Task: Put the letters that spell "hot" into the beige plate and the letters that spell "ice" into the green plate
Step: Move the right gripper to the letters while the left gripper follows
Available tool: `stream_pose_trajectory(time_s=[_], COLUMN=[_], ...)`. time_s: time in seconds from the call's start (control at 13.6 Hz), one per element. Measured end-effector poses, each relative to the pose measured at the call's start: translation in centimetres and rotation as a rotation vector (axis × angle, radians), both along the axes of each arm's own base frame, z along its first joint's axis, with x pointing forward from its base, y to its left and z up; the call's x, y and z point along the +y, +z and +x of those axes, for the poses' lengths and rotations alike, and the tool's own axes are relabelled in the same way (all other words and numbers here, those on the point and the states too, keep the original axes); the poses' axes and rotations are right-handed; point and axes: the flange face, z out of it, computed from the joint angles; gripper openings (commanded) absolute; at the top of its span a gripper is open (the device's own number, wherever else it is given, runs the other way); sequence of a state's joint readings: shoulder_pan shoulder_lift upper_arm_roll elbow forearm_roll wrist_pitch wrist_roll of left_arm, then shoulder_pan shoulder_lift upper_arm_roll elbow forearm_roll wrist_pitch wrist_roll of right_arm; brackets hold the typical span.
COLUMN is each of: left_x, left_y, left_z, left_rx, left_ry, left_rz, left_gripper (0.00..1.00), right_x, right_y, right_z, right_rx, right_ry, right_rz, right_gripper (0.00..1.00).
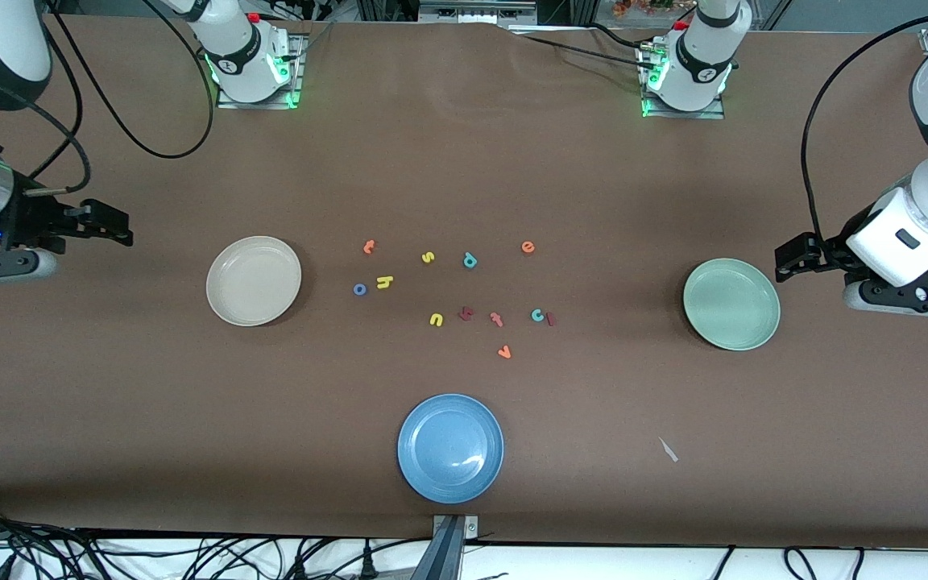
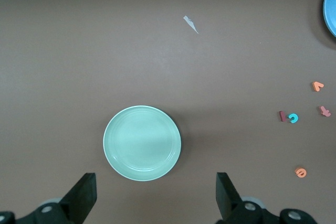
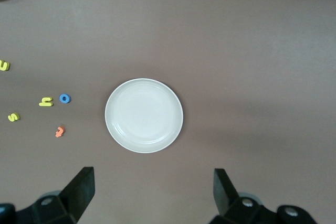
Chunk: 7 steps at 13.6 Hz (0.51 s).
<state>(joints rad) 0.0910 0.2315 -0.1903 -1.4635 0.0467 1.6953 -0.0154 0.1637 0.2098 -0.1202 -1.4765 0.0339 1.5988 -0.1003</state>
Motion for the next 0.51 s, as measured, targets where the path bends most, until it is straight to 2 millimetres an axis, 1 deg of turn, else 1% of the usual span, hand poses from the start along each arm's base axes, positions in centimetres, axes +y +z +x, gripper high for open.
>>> stream_pose_trajectory(time_s=[0.22, 0.29, 0.51], left_x=[0.0, 0.0, 0.1], left_y=[0.0, 0.1, 0.0], left_z=[0.0, 0.0, 0.0], left_rx=[-0.001, -0.001, 0.002], left_ry=[0.0, 0.001, 0.009], left_rz=[0.0, 0.0, -0.001], left_gripper=[1.0, 1.0, 1.0], right_x=[1.2, 2.0, 6.8], right_y=[-1.6, -2.1, -3.9], right_z=[0.7, 1.1, 2.1], right_rx=[0.018, 0.021, 0.022], right_ry=[0.019, 0.032, 0.071], right_rz=[-0.004, -0.006, -0.016], right_gripper=[1.0, 1.0, 1.0])
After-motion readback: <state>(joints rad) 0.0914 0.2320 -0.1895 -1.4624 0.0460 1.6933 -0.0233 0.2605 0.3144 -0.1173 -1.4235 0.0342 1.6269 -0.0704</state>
